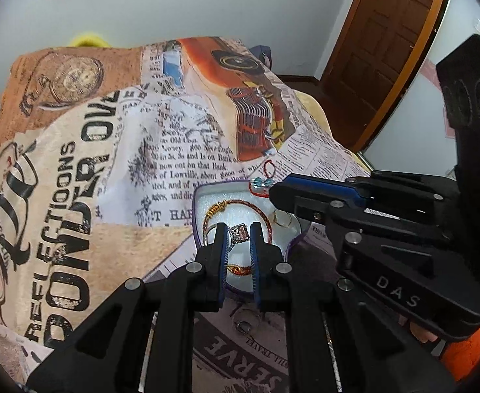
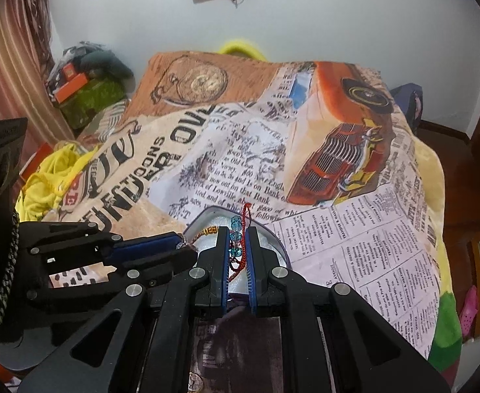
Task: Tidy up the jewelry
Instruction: 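Lower both held items into the purple tin and open both grippers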
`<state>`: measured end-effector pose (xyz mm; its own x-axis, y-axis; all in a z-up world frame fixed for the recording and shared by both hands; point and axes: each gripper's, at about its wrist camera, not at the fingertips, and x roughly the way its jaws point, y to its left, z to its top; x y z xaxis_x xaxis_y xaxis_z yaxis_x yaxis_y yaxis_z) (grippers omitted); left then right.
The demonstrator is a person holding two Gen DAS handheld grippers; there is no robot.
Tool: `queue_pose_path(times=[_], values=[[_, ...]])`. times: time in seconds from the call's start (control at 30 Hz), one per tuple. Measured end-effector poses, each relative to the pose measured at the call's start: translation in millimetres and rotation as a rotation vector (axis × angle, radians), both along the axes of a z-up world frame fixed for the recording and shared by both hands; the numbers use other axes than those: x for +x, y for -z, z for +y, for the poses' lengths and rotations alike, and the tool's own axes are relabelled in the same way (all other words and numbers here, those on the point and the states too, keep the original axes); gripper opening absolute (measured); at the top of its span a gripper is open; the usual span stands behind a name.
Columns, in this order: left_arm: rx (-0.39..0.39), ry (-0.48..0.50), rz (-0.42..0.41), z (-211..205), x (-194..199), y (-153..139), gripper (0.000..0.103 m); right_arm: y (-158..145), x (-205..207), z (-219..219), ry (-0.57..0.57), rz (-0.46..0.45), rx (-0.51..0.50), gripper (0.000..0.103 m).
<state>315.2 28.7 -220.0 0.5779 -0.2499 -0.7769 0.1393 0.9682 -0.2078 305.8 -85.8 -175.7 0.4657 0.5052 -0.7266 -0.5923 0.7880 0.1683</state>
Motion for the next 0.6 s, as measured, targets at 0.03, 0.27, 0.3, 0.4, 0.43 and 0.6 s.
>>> queue_pose_path(times=[0.03, 0.27, 0.3, 0.4, 0.43, 0.6], values=[[-0.005, 0.003, 0.001, 1, -1, 0, 0.011, 1, 1, 0, -0.003, 0.01, 0.0, 0.008], [0.011, 0.005, -0.009, 1, -4, -3, 0.011, 3, 3, -1, -0.004, 0.032, -0.01, 0.008], [0.009, 0.003, -0.007, 2, -5, -3, 0.011, 3, 3, -1, -0.006, 0.036, -0.011, 0.009], [0.003, -0.006, -0.011, 6, -8, -7, 0.011, 2, 2, -1, -0.005, 0.039, -0.013, 0.012], [0.004, -0.009, -0.013, 7, -9, -8, 0.011, 0, 1, -2, -0.004, 0.037, -0.014, 0.017], [0.012, -0.029, -0.03, 14, -19, -20, 0.011, -8, -6, -7, 0.011, 0.015, -0.014, 0.022]])
